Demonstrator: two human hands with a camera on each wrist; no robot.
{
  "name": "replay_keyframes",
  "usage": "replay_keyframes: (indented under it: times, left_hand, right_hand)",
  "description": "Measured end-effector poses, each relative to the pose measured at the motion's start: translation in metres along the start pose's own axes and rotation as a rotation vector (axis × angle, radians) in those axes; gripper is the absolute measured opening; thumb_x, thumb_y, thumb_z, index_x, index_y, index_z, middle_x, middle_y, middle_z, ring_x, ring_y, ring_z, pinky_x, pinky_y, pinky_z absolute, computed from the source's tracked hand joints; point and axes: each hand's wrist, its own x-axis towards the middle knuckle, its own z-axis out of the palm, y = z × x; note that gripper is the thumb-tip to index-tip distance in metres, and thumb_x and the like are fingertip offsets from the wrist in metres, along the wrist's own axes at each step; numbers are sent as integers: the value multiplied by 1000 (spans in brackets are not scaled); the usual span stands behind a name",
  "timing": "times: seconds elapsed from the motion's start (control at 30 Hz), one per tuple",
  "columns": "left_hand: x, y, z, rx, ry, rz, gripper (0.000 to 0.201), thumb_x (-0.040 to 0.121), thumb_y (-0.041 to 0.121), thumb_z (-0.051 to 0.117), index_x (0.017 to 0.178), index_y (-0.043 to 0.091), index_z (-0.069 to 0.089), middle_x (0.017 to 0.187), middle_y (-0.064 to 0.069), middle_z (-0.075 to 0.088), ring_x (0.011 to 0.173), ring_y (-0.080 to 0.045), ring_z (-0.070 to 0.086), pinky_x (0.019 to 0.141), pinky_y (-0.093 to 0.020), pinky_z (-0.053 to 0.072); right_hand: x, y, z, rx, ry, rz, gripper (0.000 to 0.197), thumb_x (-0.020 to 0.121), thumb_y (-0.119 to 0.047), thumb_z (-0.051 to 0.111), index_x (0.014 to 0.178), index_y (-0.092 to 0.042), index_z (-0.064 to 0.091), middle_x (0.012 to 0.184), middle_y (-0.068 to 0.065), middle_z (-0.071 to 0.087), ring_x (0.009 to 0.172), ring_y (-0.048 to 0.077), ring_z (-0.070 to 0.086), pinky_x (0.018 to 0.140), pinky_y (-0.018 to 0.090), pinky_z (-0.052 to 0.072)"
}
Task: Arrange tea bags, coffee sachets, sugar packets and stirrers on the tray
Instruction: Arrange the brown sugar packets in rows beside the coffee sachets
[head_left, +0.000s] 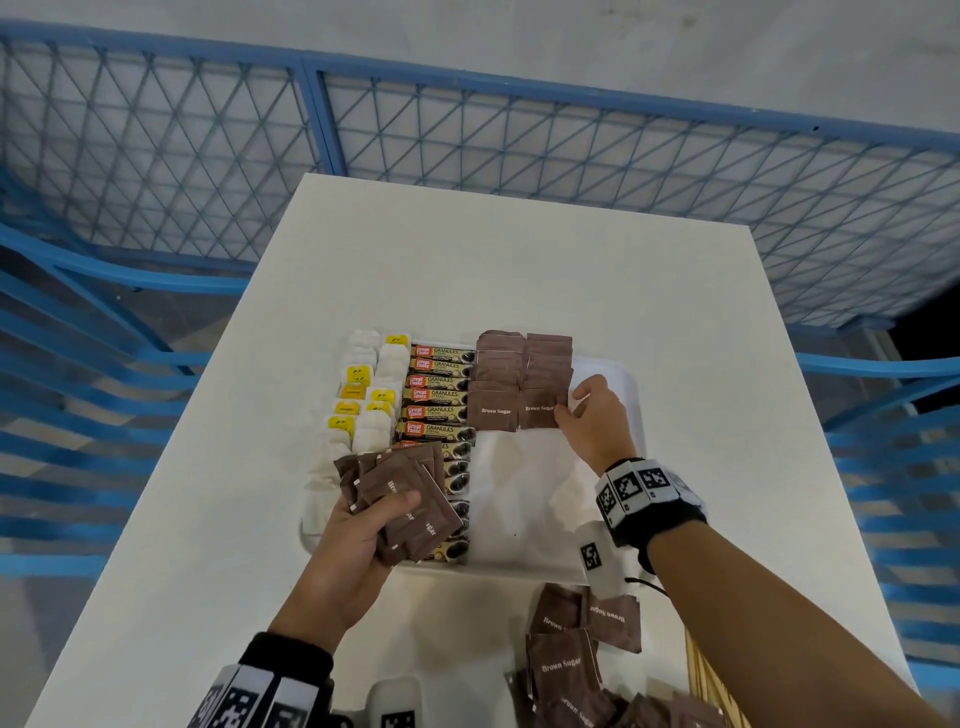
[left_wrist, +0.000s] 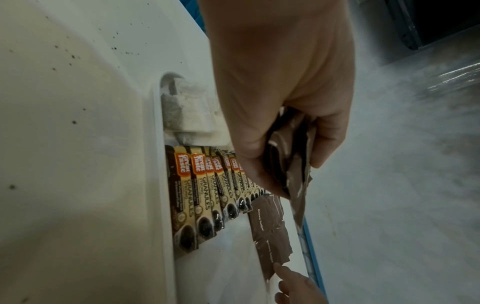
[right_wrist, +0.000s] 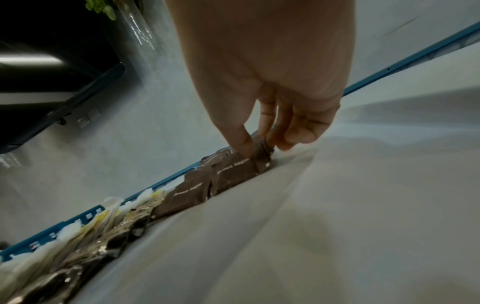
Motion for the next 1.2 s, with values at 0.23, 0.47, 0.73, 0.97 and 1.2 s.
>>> replay_keyframes:
  times: [0.23,0.47,0.73,0.97,1.2]
  left_hand:
    - [0,-1,5,29,4,1,36,84,-8,51,116,7,57,78,-1,73,70,-17,71,54,-35,58]
    - [-2,-1,12,62,-18,29,23,82,-8,55,91,12,64,71,-3,71,64,-16,70,49,-33,56]
    - [-5,-1,8,38,-161,18,69,24,41,96,85,15,75,89,-13,74,81,-22,72,58,-32,57]
    - [-7,-4,3,77,-89,10,31,72,-9,61,100,4,63,83,-10,72,74,-20,71,60,-32,58]
    - [-9,-7,-9,126,-44,-28,30,81,-13,53,99,8,64,79,-6,72,68,-17,70,61,-33,56]
  right_hand:
    - [-36,-35,-8,77,-85,-153,8,89,-17,59,87,-13,52,73,-5,53,67,10,50,56,8,38]
    - [-108,-63,3,399,-576,-185,24,79,-32,71,80,-13,58,73,1,59,62,9,49,61,20,42]
    - [-123,-65,15,488,-550,-145,22,78,-23,74,75,-17,54,64,-8,56,53,0,49,51,12,40]
    - [-113,-65,6,687,-500,-64,10,85,-2,63,88,-7,55,79,5,62,62,6,60,56,18,50]
    - [-79,-39,2,499,-222,-72,16,82,-5,67,81,-19,59,80,4,67,68,10,58,61,17,48]
